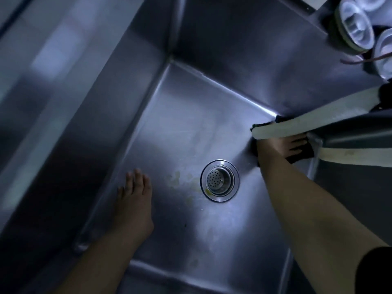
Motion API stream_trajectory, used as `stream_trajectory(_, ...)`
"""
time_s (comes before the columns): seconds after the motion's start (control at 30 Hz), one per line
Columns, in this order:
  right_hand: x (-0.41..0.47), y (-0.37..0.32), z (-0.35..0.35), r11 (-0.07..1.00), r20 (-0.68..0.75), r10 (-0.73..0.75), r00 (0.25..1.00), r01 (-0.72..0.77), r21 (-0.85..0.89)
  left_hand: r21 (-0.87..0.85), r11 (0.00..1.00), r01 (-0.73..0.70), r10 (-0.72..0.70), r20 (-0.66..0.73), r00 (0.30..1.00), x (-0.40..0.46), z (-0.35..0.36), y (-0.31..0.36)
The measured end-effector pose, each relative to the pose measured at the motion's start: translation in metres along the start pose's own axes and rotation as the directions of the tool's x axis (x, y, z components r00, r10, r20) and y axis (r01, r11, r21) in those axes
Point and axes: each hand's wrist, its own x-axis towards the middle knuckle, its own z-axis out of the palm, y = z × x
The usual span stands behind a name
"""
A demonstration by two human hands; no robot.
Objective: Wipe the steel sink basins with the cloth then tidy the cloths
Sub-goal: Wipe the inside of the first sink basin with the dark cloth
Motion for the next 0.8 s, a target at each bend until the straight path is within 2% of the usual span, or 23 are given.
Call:
stream_trajectory(0.07, -0.013, -0.044, 0.004, 1.0, -0.135, 0.011, 0.991, -0.01, 0.007, -0.013, 1.0, 0.005, -0.005, 0.002, 1.0, 0.0, -0.002, 0.001)
stream_trajectory(0.1, -0.023, -0.066, 0.008, 0.999, -0.14, 0.026, 0.99, -0.019, 0.048, -0.021, 1.0, 0.006, -0.006, -0.007, 1.0, -0.001, -0.002, 0.001)
stream_trajectory(0.17, -0.05, -0.107, 0.021, 0.999, -0.05, 0.015, 0.999, -0.013, 0.039, -0.041, 0.999, 0.003, -0.005, -0.037, 0.999, -0.003, -0.003, 0.001)
stream_trajectory(0.27, -0.088, -0.149, 0.038, 0.988, 0.056, -0.147, 0.988, 0.149, -0.03, -0.064, 0.998, 0.003, -0.005, -0.044, 0.999, -0.004, -0.005, 0.001)
stream_trajectory(0.37, -0.121, -0.181, 0.05, 0.921, 0.051, -0.372, 0.927, 0.375, -0.103, -0.079, 0.997, 0.012, -0.015, -0.037, 0.999, -0.003, -0.005, 0.001)
stream_trajectory(0.43, -0.138, -0.191, 0.054, 0.813, 0.075, -0.561, 0.824, 0.566, -0.133, -0.069, 0.998, 0.012, -0.014, -0.024, 1.0, -0.003, -0.005, 0.001)
stream_trajectory(0.53, -0.149, -0.185, 0.055, 0.542, 0.158, -0.818, 0.553, 0.833, -0.111, -0.038, 0.999, 0.015, -0.016, -0.023, 1.0, -0.004, -0.006, 0.004)
stream_trajectory(0.7, -0.164, -0.145, 0.048, 0.284, 0.225, -0.928, 0.297, 0.955, -0.086, -0.071, 0.997, -0.012, 0.011, -0.018, 1.0, -0.006, -0.014, -0.002)
stream_trajectory(0.8, -0.183, -0.101, 0.046, 0.122, 0.283, -0.948, 0.144, 0.988, -0.096, -0.064, 0.998, 0.021, -0.018, 0.051, 0.999, -0.018, -0.031, -0.003)
